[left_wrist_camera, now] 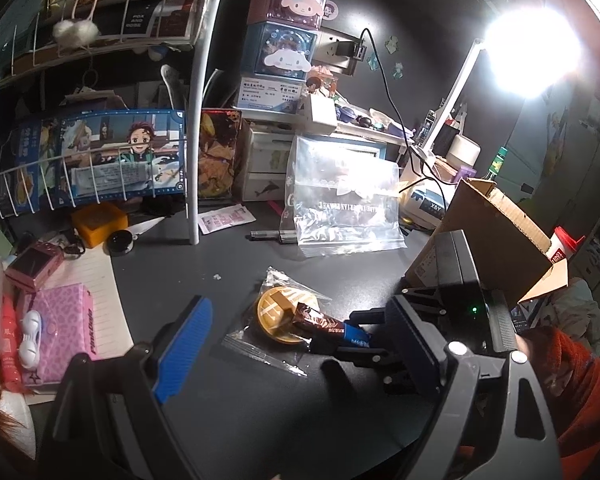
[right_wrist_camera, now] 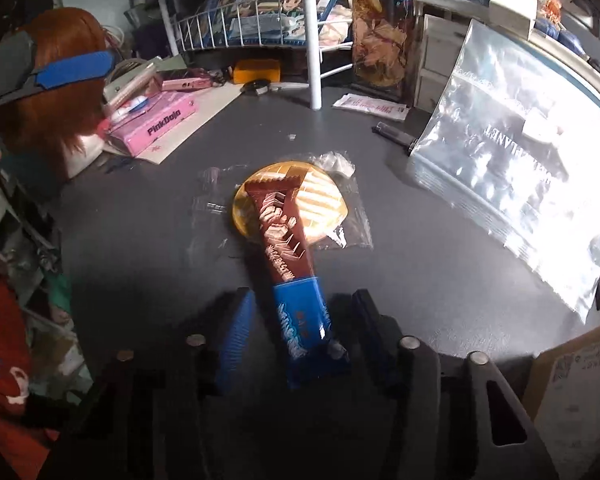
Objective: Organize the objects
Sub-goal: 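Grasp the blue end of the brown-and-blue chocolate bar with the right gripper, then carry the chocolate bar into the box and open the right gripper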
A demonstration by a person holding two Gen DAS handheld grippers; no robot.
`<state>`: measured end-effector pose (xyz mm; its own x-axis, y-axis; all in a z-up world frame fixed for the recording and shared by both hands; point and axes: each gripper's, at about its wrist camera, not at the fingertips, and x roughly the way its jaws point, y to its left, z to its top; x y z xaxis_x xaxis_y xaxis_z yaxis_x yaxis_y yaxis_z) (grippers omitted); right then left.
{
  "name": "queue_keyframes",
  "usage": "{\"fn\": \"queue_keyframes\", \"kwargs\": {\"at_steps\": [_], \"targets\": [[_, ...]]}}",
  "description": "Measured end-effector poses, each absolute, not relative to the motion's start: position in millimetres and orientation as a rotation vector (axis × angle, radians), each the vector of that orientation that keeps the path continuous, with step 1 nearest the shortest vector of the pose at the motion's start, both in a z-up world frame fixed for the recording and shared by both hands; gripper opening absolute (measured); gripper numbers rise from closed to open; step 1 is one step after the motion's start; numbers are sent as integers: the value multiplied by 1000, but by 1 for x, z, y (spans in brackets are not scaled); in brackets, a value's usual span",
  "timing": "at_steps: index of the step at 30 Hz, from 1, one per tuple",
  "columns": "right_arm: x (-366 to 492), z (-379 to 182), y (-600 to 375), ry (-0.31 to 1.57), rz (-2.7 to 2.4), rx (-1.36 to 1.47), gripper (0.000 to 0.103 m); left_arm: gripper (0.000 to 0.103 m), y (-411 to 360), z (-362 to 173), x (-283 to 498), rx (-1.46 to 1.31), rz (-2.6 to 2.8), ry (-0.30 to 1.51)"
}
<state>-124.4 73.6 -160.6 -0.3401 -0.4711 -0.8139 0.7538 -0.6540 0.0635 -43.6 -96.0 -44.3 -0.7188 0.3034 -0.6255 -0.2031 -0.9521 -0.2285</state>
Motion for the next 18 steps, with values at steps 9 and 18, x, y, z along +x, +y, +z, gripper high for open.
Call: {"fn": "queue_keyframes", "kwargs": {"at_steps": [9,18], "targets": [[-103,-136,76,407,-2040,1034,14,86,-87,-47,-45,-1035,2652,-199],[-59,-49,95,312,-2104,845,14,74,-50,-20,-51,-948,2550,-209]]}}
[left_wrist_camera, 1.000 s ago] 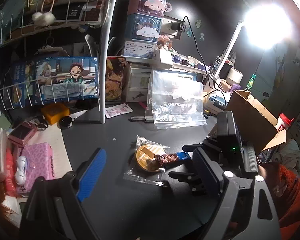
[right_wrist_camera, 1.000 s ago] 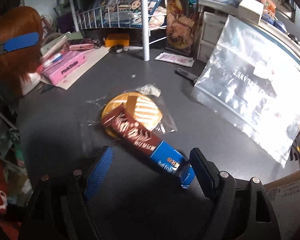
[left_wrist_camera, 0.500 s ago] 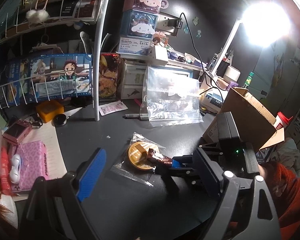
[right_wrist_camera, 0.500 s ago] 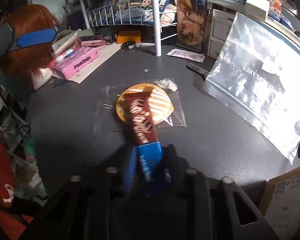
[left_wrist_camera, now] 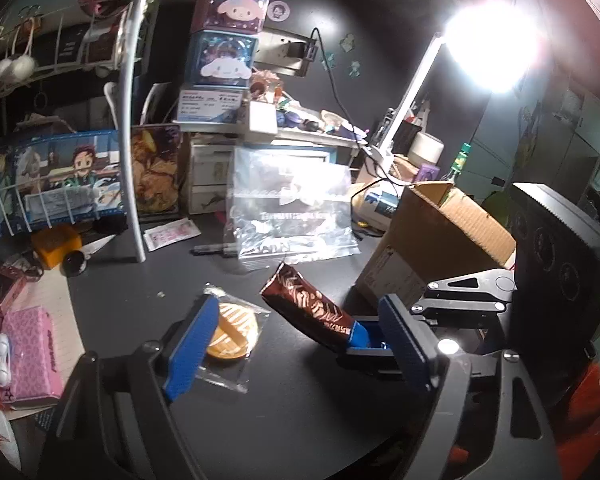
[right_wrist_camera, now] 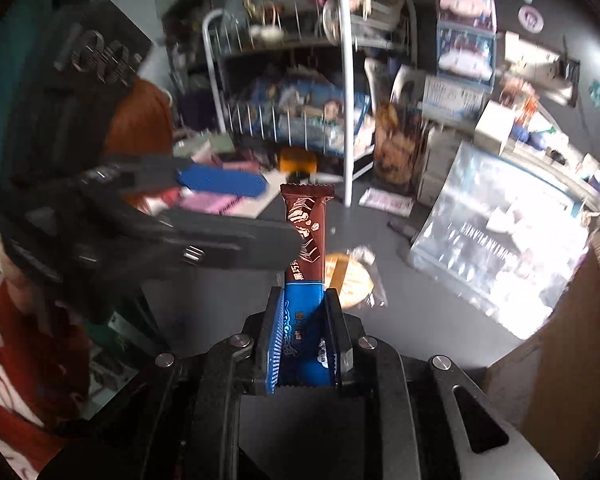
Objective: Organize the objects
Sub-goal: 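Carry the chocolate bar into the box and open the right gripper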
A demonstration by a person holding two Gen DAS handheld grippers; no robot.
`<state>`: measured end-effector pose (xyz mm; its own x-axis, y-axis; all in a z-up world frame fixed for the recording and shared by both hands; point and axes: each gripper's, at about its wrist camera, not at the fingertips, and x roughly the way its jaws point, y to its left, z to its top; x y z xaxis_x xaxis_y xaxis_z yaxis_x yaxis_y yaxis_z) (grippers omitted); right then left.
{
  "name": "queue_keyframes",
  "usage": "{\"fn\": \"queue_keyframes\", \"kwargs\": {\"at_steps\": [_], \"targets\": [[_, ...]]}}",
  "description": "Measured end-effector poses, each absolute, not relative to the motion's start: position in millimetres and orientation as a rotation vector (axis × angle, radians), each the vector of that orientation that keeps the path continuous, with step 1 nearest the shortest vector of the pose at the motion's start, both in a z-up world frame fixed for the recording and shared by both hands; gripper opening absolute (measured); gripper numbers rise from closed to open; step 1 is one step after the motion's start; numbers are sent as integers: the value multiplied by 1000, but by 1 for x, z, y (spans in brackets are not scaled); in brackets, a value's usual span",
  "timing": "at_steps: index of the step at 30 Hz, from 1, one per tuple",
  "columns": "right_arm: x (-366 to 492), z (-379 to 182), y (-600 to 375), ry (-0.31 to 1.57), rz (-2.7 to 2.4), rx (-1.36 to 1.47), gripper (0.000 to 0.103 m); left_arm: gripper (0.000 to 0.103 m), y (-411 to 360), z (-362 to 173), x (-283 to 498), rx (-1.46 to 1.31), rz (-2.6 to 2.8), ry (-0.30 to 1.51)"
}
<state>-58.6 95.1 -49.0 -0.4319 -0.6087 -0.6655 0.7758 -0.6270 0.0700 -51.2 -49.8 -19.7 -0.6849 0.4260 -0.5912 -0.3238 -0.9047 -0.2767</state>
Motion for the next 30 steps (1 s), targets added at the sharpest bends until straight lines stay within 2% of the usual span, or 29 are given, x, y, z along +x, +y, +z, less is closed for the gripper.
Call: {"fn": "queue_keyframes", "kwargs": {"at_steps": [2,5,11,18,22,24,30], "targets": [[-54,-32,106,306,-2137,812,14,62,-41,-11,-54,-919,2507,-234],[-53,-16,121,291,-2163,791,14,49,-24,3,-58,-876,2483,-243],[-57,5,168,277,-2250,770,14,34,26,24,-79,-836,2410,-193],[-70,15,229,183,-2329,826,14,32,95,34,-109,-838,2324,-96],[-79,16,257,57,-2297,864,14,26,123,35,-119,-854,2274,-68],[-82,17,267,-27,-2257,867,14,24,131,37,-121,-855,2259,-60],[-86,21,273,-96,-2211,838,14,23,127,46,-123,-850,2275,-74]]}}
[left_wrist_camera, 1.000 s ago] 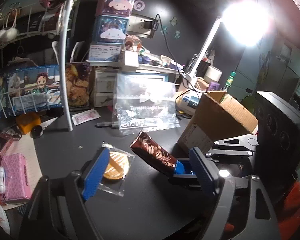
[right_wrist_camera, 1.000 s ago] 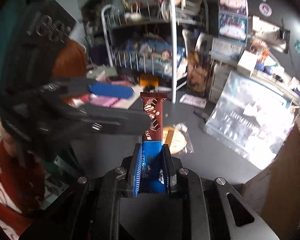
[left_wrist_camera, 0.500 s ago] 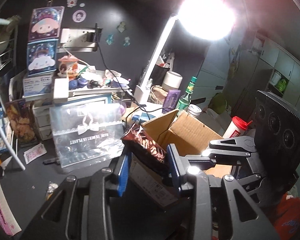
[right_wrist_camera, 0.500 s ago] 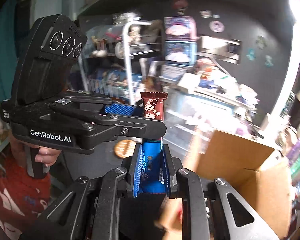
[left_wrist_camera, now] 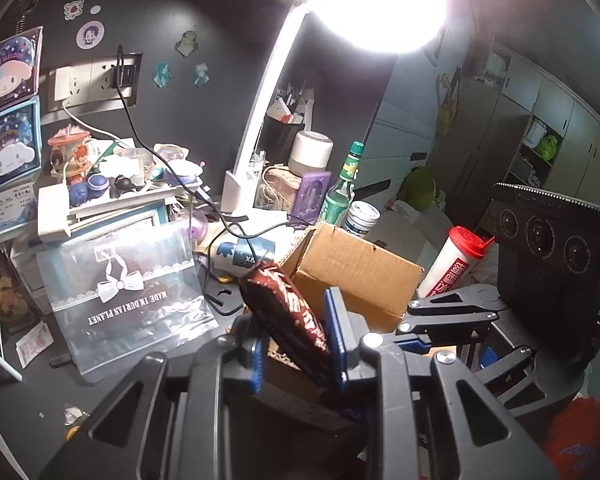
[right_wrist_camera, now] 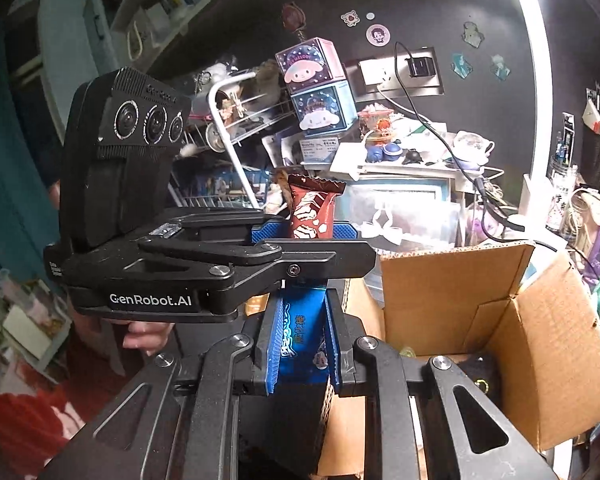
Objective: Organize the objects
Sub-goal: 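Carry the chocolate bar into the box and open the right gripper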
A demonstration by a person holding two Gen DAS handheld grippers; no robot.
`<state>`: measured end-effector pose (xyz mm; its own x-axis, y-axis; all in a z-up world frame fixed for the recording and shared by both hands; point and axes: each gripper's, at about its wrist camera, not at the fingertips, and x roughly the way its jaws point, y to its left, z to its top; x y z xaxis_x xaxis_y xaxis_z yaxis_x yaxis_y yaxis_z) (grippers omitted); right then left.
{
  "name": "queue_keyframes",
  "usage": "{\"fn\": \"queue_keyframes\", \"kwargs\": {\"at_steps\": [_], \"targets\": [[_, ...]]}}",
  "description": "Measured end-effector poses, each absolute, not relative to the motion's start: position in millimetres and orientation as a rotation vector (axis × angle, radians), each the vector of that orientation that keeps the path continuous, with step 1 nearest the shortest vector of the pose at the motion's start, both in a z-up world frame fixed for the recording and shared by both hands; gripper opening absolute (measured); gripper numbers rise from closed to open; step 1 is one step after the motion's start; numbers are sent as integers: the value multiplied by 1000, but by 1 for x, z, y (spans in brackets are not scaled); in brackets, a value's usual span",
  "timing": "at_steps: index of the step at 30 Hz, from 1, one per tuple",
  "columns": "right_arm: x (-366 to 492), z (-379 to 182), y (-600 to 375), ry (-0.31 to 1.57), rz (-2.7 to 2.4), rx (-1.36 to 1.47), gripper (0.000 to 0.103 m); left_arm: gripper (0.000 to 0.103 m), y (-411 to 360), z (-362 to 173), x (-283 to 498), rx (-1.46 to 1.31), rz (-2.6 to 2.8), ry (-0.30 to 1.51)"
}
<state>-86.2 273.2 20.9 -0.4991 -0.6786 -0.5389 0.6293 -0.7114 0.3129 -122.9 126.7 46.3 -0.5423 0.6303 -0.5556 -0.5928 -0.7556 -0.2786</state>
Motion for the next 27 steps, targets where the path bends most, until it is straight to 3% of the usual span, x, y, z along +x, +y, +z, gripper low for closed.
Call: {"fn": "queue_keyframes", "kwargs": {"at_steps": [8,19,21,23,25,27], "targets": [[-83,39,279,-57,-2243,805,14,23,141,68,-122,-815,2282,-41],[-89,0,308,13,-2316,1014,14,23,197,19,-141,-992,2184,15],[-92,-9,308,30,-2327,1038,17,30,199,13,-142,-1008,2193,23],[-95,-16,308,49,-2341,1058,24,58,196,14,-140,-994,2218,28],[-98,-21,307,61,-2355,1062,41,63,190,18,-137,-969,2233,27],[-100,-23,306,65,-2362,1060,41,64,184,22,-134,-957,2238,22]]}}
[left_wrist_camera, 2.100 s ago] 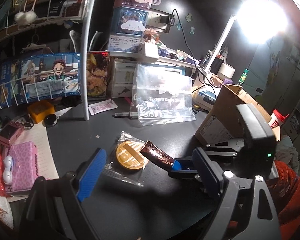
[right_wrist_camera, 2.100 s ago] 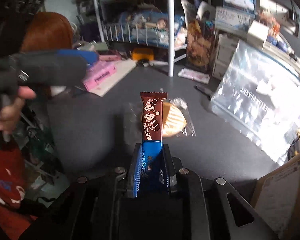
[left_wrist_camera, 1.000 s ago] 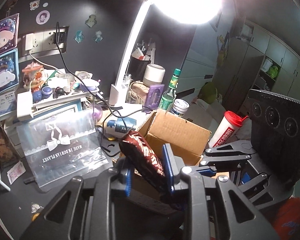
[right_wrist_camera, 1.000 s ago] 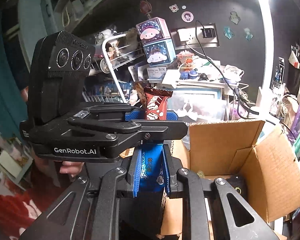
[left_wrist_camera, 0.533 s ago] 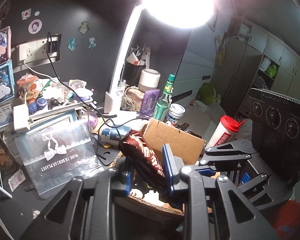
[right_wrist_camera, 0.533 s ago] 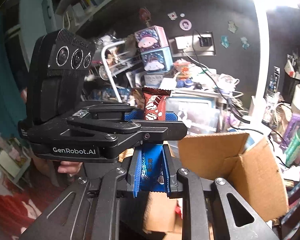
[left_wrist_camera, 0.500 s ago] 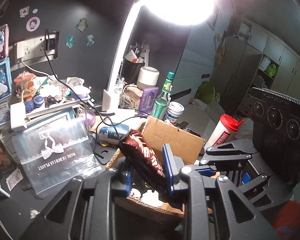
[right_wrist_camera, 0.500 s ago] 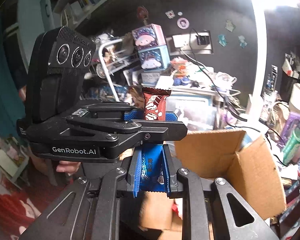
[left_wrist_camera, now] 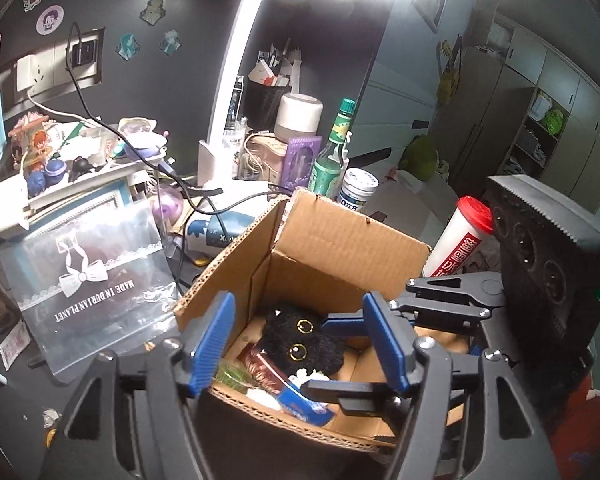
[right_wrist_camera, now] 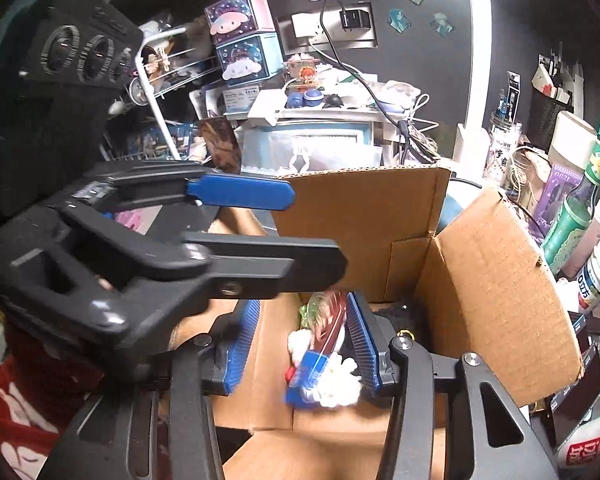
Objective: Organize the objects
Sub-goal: 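Carry the chocolate bar into the box and open the right gripper, then move the right gripper back to the orange wrapped biscuit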
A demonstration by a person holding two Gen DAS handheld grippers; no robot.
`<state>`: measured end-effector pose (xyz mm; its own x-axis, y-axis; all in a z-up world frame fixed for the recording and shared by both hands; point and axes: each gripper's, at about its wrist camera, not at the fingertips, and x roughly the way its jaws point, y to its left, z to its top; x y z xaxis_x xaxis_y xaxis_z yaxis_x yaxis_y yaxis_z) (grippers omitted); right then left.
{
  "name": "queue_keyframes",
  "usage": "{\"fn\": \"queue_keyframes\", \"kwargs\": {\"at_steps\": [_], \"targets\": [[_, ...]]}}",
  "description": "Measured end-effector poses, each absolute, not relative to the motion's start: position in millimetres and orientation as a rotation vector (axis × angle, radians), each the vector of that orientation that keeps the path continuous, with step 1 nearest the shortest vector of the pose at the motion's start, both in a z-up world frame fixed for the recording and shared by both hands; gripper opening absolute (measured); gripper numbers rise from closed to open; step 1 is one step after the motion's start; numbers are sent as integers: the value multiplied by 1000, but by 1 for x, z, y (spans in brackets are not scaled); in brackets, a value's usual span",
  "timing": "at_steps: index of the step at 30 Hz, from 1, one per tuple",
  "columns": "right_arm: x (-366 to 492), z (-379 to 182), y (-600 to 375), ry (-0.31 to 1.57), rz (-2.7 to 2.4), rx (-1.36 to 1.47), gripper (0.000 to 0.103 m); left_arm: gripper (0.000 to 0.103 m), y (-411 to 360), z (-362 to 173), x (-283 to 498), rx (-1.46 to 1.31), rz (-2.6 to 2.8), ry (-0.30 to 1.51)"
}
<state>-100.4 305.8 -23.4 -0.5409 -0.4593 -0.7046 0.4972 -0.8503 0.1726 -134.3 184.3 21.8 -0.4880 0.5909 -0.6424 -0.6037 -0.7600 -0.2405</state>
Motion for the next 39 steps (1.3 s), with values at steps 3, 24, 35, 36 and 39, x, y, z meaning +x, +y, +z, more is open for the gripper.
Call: {"fn": "queue_keyframes", "kwargs": {"at_steps": [3,24,35,36,39], "targets": [[-105,-28,302,31,-2338,1061,41,68,175,26,-130,-938,2268,27],[-108,-16,247,75,-2547,994,43,72,48,32,-89,-847,2462,-95],[-66,29,196,262,-2632,650,67,80,-45,31,-49,-785,2635,-157],[-63,28,184,268,-2591,645,67,80,-52,29,-45,-784,2656,-161],[-57,16,137,316,-2428,669,74,82,-73,21,-35,-796,2706,-175]]}}
